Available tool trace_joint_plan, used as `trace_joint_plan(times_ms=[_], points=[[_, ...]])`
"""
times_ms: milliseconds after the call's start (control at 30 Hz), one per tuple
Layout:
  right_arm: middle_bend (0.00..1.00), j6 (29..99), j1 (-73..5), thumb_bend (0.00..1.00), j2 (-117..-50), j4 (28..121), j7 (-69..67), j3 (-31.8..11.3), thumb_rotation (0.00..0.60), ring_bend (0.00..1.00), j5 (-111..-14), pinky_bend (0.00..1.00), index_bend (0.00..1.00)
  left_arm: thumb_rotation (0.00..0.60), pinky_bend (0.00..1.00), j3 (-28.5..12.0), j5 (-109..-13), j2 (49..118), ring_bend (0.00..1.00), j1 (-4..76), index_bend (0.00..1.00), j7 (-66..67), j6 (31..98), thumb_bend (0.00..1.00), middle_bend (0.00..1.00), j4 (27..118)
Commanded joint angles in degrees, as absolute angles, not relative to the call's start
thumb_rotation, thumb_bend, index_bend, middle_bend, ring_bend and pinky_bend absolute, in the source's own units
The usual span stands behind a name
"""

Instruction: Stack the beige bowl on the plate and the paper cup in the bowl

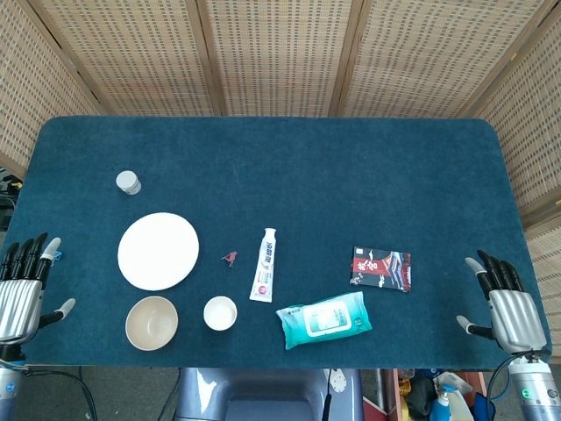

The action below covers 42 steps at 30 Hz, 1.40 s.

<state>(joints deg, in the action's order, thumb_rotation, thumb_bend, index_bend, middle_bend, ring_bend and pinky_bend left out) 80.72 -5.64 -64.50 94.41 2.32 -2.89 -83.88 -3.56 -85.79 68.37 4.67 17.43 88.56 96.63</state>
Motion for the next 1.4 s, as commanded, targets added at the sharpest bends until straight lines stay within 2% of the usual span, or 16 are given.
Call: trace_joint_plan(times_ms=[33,500,800,1067,1400], points=[[0.00,80.8,-5.6,0.14,-64.4,94.4,2.3,-2.9,0.600,0.00,-83.9,0.00,0.08,0.600,0.00,-3.4,-86.0,68.3,0.00,4.7,0.00,17.4,88.5,0.12,0.00,96.8],[0.00,80.9,-5.5,0.14,-64.6,94.5,2.9,-2.9,0.600,0.00,-83.8,0.00,0.08,0.600,0.00,-1.7,-91.0,65.0,0.00,5.4,0.04,10.4,88.3,0.14,0.00,96.0],[0.00,80.7,-5.6,0.14,-65.0,94.6,3.7,-2.8,0.600,0.00,-83.8,0.00,0.08,0.600,0.00,1.5,-98.0,61.9,0.00,7.2,0.18,3.8,86.3,0.15,0.00,94.4],[0.00,80.8,-5.6,0.14,-64.9,94.5,3.3,-3.0,0.600,0.00,-83.5,0.00,0.08,0.600,0.00,3.4,-101.5,63.4,0.00,7.7,0.33,3.6,85.7,0.19,0.00,92.3],[0.00,80.7,-5.6,0.14,-64.9,94.3,3.0,-3.0,0.600,0.00,-83.4,0.00,0.08,0.600,0.00,6.2,-104.1,65.0,0.00,7.4,0.36,3.3,85.0,0.26,0.00,87.8]])
